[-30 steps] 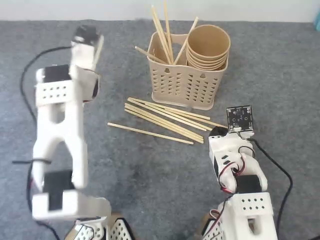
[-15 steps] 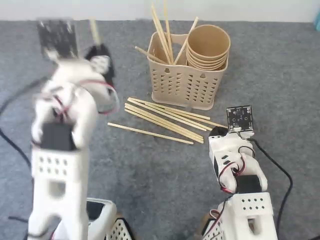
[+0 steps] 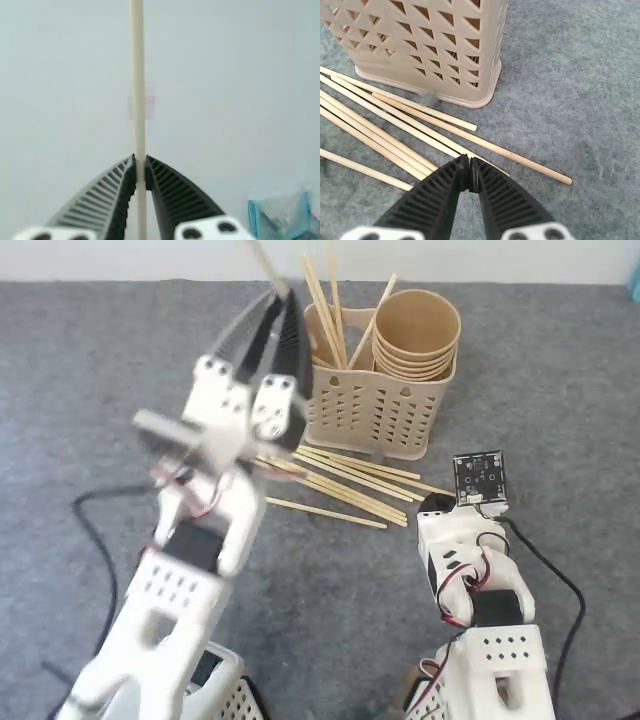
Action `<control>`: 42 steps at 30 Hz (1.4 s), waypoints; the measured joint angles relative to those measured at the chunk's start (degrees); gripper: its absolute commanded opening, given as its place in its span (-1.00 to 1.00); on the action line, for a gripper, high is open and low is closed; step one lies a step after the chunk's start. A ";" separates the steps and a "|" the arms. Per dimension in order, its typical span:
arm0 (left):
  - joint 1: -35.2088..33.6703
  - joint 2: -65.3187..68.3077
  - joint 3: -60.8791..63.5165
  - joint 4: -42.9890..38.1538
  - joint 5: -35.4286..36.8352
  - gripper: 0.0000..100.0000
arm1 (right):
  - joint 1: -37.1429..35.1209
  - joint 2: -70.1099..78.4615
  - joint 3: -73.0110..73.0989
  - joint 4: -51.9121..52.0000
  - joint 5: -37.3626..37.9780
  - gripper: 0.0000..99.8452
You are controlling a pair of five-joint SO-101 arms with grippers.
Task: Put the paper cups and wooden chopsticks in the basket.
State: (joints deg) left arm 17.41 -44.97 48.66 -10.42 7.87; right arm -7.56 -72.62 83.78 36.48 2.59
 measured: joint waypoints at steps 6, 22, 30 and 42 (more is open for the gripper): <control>0.00 17.76 -10.73 -0.09 0.35 -0.97 | 0.00 0.00 0.00 0.00 0.00 -0.98; -2.81 36.22 -15.47 -0.09 0.35 -0.71 | 0.00 0.00 0.00 0.00 0.00 -0.98; -3.08 30.77 -15.47 16.44 0.35 -0.49 | 0.00 0.00 0.00 0.00 0.00 -0.98; -17.14 -8.79 -15.47 55.21 0.35 -0.49 | 0.00 0.00 0.00 0.09 0.00 -0.98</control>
State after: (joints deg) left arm 0.26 -53.76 33.19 44.79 8.22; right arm -7.56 -72.62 83.78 36.57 2.59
